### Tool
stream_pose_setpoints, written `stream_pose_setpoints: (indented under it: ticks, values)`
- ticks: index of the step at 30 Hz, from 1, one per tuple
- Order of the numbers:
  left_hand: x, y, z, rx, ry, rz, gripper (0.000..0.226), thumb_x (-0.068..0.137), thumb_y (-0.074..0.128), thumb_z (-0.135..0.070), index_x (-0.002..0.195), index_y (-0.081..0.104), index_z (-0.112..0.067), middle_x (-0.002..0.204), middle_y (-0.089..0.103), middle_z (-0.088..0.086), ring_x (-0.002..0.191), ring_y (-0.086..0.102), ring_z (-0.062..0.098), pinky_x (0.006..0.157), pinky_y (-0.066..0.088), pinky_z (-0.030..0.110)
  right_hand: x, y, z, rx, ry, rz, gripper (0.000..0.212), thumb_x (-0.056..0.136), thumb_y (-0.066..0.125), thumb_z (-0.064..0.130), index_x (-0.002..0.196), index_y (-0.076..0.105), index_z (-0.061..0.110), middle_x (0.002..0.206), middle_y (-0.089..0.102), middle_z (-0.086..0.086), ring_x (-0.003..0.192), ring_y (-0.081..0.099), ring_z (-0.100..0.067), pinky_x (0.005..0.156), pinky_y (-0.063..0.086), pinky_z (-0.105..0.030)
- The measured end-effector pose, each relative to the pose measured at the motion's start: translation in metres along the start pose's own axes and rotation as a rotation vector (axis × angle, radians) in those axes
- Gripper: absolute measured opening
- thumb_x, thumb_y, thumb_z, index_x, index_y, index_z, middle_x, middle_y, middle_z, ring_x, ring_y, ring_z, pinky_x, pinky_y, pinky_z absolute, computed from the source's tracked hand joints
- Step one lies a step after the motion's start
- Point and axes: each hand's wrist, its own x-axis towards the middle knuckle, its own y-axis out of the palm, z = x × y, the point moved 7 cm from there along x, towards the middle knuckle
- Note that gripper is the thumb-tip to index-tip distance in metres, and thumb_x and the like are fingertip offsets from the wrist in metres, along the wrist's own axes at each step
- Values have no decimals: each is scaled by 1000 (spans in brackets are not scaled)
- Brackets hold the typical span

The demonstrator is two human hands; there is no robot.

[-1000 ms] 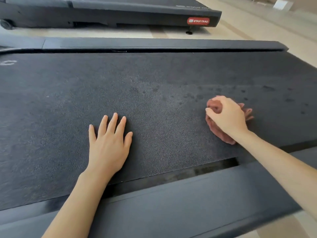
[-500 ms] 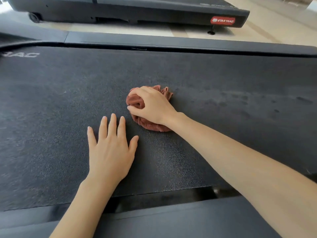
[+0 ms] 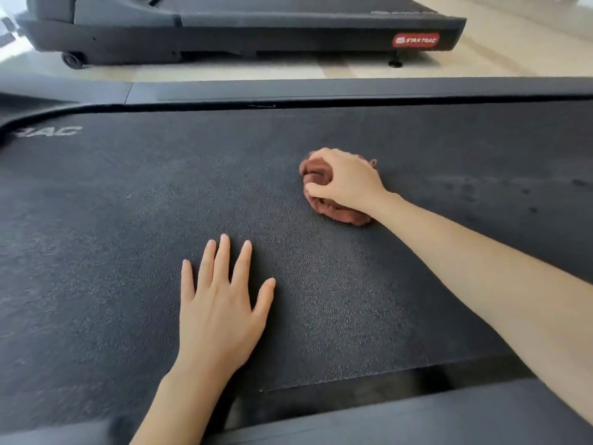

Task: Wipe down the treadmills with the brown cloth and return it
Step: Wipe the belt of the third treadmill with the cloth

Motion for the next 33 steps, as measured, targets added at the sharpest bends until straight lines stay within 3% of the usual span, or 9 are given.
stream_pose_setpoints:
  ticks: [5,10,14,17,20,27,33]
  values:
    - [-1,4,0,11,-10,13,77,82,4,-61,149,15,-26,158,8,5,145,-1,20,116,0,46,-77,-57,-124,-16,334,-122,46,79,62,48,120,54,30,123,60,-1,113,55,-27,94,43,-42]
    - [0,10,-4,64,-21,54,68,92,12,-57,149,13,-22,158,7,7,145,-2,25,114,3,50,-101,-65,-135,-40,407,-179,57,72,62,67,113,60,28,119,63,0,110,56,-27,91,42,-37]
    - [3,11,-20,97,-11,96,76,84,5,-61,149,14,-23,158,8,2,145,-1,28,113,7,53,-91,-47,-79,-37,208,-120,70,67,56,78,114,61,26,119,62,4,112,55,-21,93,40,-34]
    - [2,7,-39,97,20,83,81,84,-2,-68,147,24,-23,157,16,0,144,8,29,113,11,52,-92,-23,-27,2,-33,-60,64,71,61,70,119,58,27,124,59,7,116,51,-17,99,37,-34]
    - [2,9,-54,109,-9,103,90,73,-7,-67,147,24,-25,156,17,0,144,9,27,113,11,50,-90,-16,-13,46,-135,-50,52,76,64,57,121,57,30,122,58,8,116,50,-16,100,35,-34]
    - [3,19,-97,28,5,116,87,74,-3,-66,147,22,-27,157,13,-1,145,2,23,115,4,50,-105,-40,-54,94,-227,28,39,80,64,47,115,58,32,121,57,13,117,47,-13,105,24,-32]
    - [0,31,-146,10,37,111,85,77,-2,-69,148,18,-28,158,6,-5,145,-6,22,113,-2,57,-151,-85,-151,98,-188,61,37,76,65,46,110,59,35,116,56,21,113,45,-3,97,35,-30]
